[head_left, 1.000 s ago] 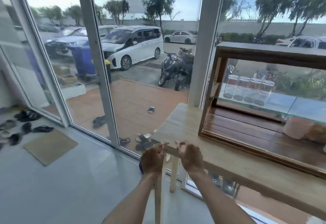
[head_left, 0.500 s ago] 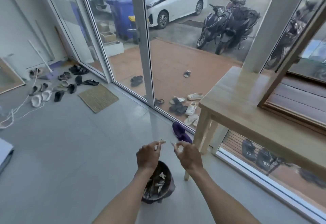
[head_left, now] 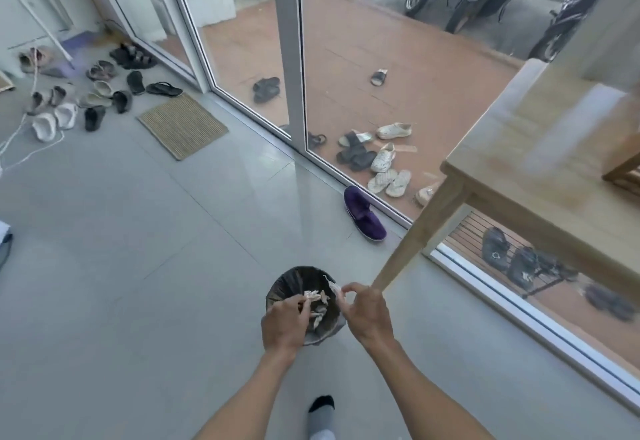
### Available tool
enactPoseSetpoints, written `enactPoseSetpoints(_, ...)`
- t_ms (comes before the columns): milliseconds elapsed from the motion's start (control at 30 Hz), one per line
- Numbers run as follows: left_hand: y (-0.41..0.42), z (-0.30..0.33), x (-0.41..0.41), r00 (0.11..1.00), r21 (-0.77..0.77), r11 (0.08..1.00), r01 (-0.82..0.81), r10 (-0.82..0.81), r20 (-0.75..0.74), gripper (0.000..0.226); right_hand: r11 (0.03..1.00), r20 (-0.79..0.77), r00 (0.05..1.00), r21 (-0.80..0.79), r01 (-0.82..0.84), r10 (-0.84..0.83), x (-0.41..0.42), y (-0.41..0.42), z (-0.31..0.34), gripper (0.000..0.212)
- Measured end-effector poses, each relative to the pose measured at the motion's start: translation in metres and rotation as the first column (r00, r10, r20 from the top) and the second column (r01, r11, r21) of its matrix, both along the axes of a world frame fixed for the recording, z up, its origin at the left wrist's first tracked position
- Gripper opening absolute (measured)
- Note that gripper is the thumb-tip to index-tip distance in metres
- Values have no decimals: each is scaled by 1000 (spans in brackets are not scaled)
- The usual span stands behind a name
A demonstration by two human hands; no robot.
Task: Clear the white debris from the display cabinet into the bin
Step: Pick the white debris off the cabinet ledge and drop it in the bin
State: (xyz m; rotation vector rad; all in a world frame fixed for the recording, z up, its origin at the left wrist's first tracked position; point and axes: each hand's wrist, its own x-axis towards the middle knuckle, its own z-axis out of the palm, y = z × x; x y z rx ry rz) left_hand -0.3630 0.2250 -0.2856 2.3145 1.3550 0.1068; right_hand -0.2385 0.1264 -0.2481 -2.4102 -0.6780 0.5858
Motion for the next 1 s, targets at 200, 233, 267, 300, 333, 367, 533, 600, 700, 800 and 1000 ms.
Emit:
enactPoseSetpoints(200, 15, -13, 9, 1000, -6, 1000, 20, -20, 23, 23, 1000, -16, 1000, -20, 10, -10, 4, 26, -19, 23)
enactPoseSetpoints(233, 17, -15, 10, 999, -7, 1000, 26, -26, 32, 23, 1000, -16, 1000, -27, 8, -8, 5, 29, -22, 25)
enactPoseSetpoints(267, 20, -18, 11, 999, -9, 999, 35, -34, 37, 24, 999, -23, 1000, -32, 4, -4, 6, 32, -24, 28)
enactPoseSetpoints(300, 22, -21, 11, 998, -16, 999, 44, -43, 40, 24, 999, -34, 999, -39, -5, 3, 7, 34, -27, 32)
enactPoseSetpoints(333, 24, -22, 11, 998, -28, 998, 49, -48, 43, 26, 999, -46, 999, -50, -14, 12, 8, 35, -30, 34)
enactPoseSetpoints(367, 26, -23, 11, 998, -42, 998, 51, -49, 43, 28, 998, -50, 999, -61, -21, 18, 8, 35, -32, 35)
enactPoseSetpoints(533, 36, -25, 7, 998, -58, 997, 45, -43, 46, 32, 997, -41, 999, -75, -33, 30, 9, 30, -36, 30)
enactPoseSetpoints(600, 39, -24, 4, 998, -45, 997, 55, -54, 23, 32, 997, -40, 999, -70, -33, 30, 11, 28, -34, 29)
enactPoseSetpoints(700, 43, -17, 3, 998, -45, 997, 58, -58, 6, 33, 997, -39, 999, -66, -33, 31, 16, 26, -29, 26)
enactPoseSetpoints(800, 44, -6, 7, 998, -32, 997, 66, -65, 23, 31, 999, -19, 1000, -38, -22, 21, 22, 24, -20, 23)
enactPoseSetpoints(1000, 42, 31, 23, 985, 48, 988, 150, -153, 74, 28, 999, 73, 997, 21, -26, 24, 37, 18, 15, 26)
